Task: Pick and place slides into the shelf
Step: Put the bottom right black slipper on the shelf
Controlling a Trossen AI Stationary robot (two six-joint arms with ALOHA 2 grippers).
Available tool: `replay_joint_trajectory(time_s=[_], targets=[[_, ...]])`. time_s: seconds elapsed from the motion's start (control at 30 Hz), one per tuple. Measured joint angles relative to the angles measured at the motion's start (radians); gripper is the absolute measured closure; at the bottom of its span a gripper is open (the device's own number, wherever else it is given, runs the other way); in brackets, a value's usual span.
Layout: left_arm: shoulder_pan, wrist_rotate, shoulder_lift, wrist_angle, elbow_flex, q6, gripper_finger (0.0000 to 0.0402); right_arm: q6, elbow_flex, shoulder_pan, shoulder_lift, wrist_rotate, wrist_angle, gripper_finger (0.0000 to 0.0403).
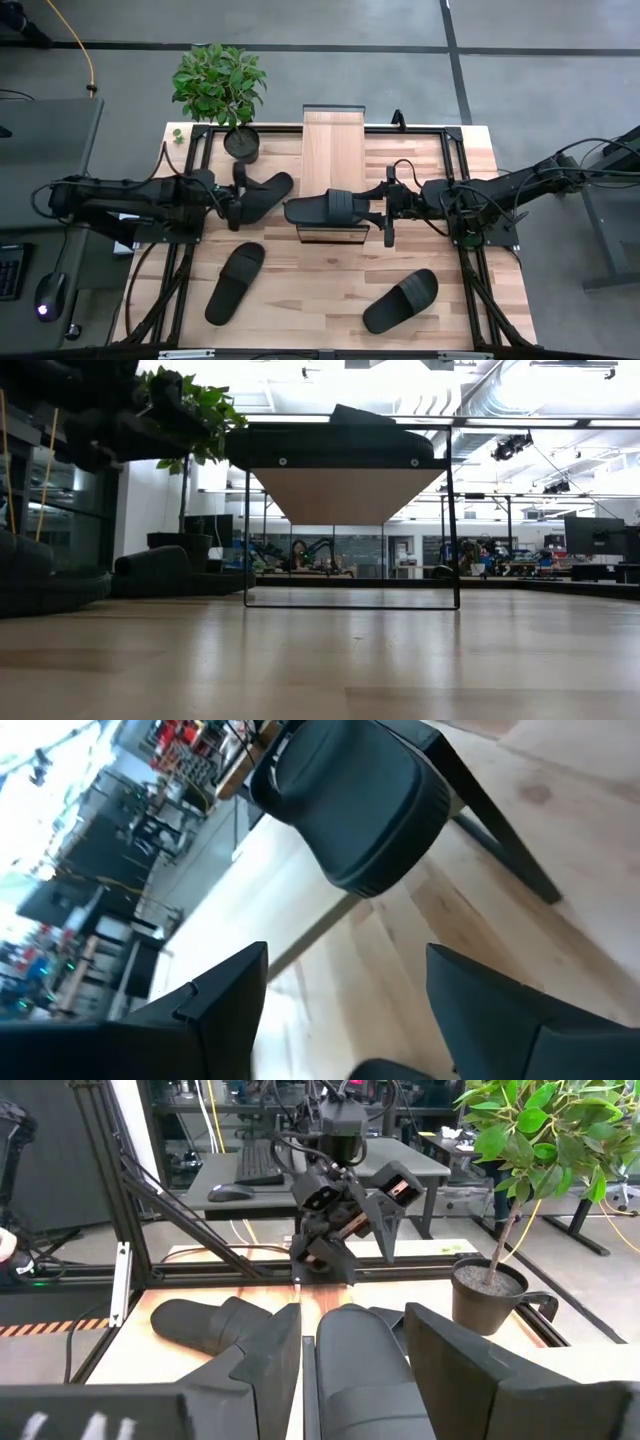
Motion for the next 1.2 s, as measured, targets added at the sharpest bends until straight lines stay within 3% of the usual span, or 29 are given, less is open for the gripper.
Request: replay_joint_trajectory(time_s=[0.1,0.53,0.7,1.03,1.2], targets=[[0.0,0.038,-0.017,-0.009,0.0,-0.055,0.0153,-0.001,0.0,0.0,0.0,0.0,0.0,0.0231],[0.0,0.377,-0.02,0.065,0.0,-0.405,0.0151,0.042,0.0,0.0,0.0,-0.001,-0.039,0.0231],[0.0,0.484,-0.02,0.085,0.0,-0.615,0.0151,0.042,0.0,0.0,0.0,-0.005,-0.043,0.0231],[0.0,0.475,-0.011,0.078,0.0,-0.856,0.0151,0.134,0.0,0.0,-0.001,-0.013,-0.151,0.0231],[0.0,0.465,-0.011,0.107,0.0,-0.955,0.0151,0.243,0.0,0.0,-0.001,-0.066,-0.271,0.0231]])
